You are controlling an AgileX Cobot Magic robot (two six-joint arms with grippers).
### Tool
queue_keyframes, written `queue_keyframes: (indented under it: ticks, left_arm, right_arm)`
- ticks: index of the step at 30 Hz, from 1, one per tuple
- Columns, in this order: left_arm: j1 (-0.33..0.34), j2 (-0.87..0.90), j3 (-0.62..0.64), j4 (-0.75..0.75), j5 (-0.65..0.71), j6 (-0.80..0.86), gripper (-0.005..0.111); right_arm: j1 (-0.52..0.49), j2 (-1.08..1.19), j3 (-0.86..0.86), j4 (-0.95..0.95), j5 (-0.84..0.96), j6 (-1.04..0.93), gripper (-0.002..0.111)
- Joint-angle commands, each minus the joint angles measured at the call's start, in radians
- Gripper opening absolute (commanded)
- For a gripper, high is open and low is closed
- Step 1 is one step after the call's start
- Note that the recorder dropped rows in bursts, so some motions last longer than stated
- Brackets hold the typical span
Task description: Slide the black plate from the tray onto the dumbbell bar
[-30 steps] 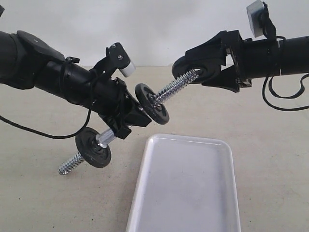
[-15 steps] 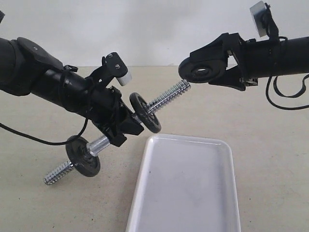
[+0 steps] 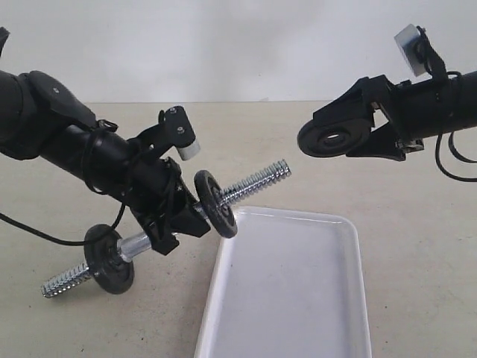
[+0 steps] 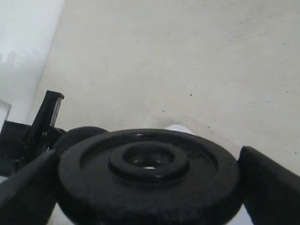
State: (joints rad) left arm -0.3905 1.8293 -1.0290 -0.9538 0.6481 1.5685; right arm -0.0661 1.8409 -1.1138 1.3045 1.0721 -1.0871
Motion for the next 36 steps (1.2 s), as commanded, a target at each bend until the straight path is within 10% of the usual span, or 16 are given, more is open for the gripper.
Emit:
queue_keyframes:
  ticks: [1, 36]
  left_arm:
    - [0.0, -0.052, 0.007, -0.073, 0.031, -0.01, 0.004]
    - [-0.002, -0.035, 0.029, -0.073, -0.119, -0.004, 0.004]
  right_arm:
    - [0.028, -0.015, -0.002, 0.039, 0.026, 0.007, 0.0]
    - [0.146, -0.015, -0.002, -0.113, 0.029, 0.09, 0.0]
